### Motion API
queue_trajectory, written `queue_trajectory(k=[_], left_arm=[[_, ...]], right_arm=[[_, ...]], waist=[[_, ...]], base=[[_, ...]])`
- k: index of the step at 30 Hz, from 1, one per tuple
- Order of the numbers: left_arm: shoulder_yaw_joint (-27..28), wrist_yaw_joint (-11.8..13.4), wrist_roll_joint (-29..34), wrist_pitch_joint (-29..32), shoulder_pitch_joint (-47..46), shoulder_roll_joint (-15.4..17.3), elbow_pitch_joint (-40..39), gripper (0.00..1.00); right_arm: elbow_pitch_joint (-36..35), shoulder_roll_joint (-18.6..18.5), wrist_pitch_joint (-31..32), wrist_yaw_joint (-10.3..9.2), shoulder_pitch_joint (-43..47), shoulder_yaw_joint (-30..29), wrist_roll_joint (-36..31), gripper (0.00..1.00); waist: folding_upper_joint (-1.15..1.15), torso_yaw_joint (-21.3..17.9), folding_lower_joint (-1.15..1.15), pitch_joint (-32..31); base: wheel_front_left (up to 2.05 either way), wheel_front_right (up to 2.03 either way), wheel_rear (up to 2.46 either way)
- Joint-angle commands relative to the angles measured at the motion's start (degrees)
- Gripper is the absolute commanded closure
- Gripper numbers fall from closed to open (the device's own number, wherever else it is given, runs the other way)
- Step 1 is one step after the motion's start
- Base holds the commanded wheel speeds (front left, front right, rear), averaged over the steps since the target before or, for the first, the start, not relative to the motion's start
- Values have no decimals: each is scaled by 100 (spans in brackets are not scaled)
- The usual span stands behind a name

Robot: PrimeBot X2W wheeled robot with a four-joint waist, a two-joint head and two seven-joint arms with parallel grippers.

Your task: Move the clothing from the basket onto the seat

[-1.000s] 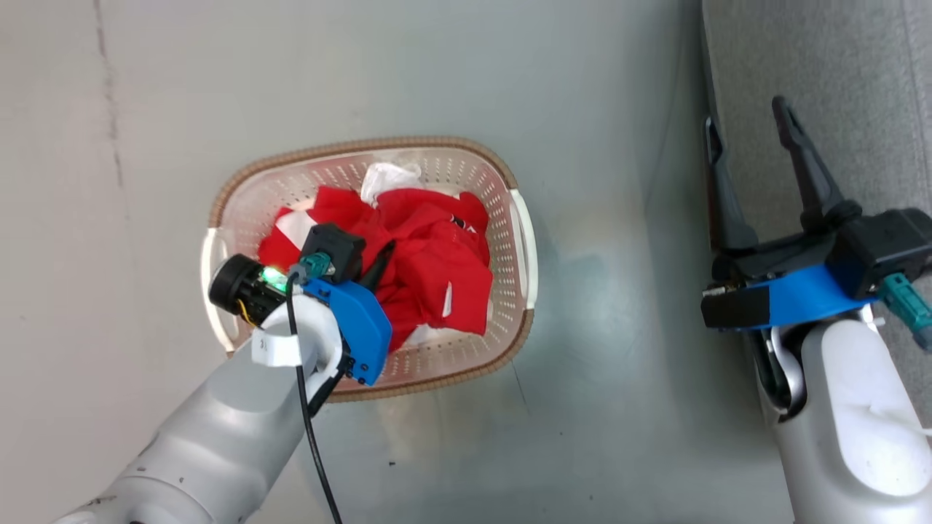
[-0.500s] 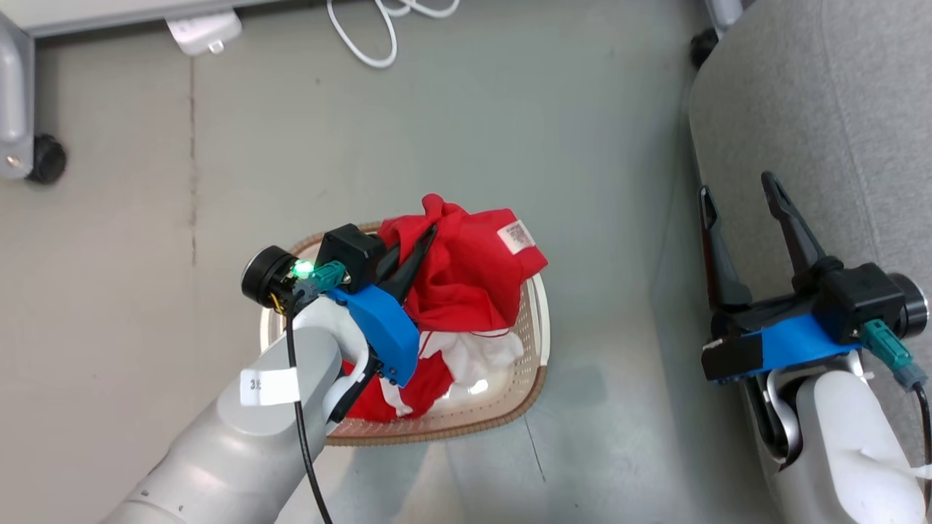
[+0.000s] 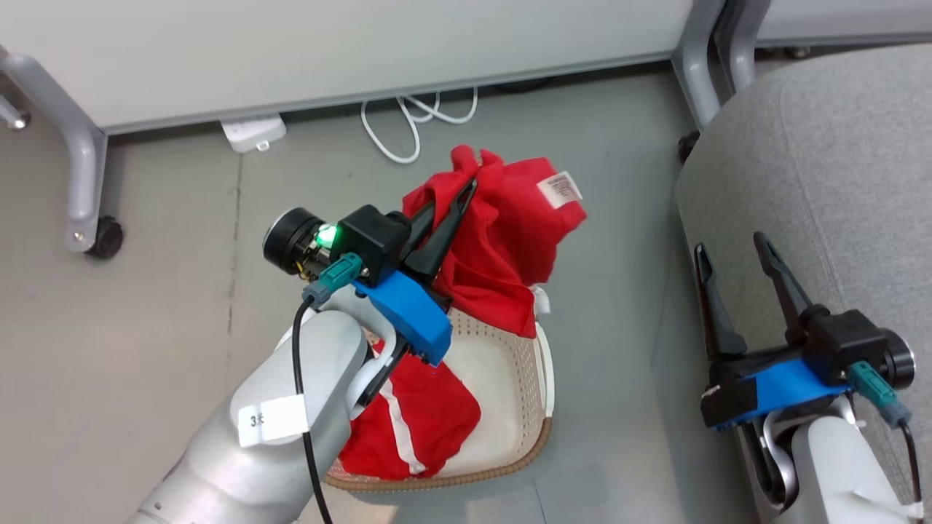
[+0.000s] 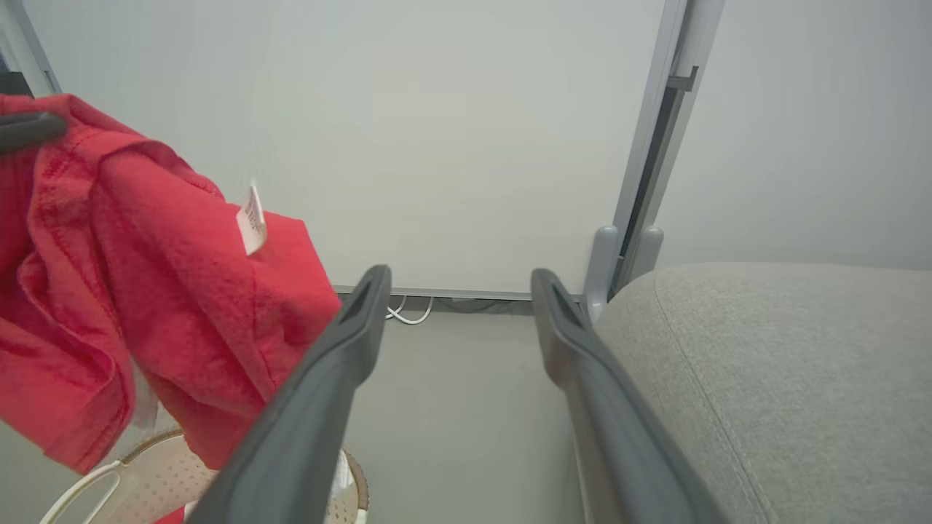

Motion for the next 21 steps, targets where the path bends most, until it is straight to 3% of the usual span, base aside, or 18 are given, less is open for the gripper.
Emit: queue_trajectory(k=[1, 10, 21], left_arm=[[56, -15, 64, -28, -20, -11, -62, 100], [228, -32, 384, -29, -182, -130, -530, 100], [172, -55, 348, -29, -119, -142, -727, 100]], right_arm=[[19, 19, -22, 3, 107, -11, 2, 0], [85, 57, -22, 3, 432, 3, 49, 0], [129, 79, -22, 2, 761, -37, 55, 0]], waist=[[0, 28, 1, -145], [0, 25, 1, -647], [0, 81, 1, -1050]], base=[[0, 0, 0], [0, 0, 0], [0, 0, 0]])
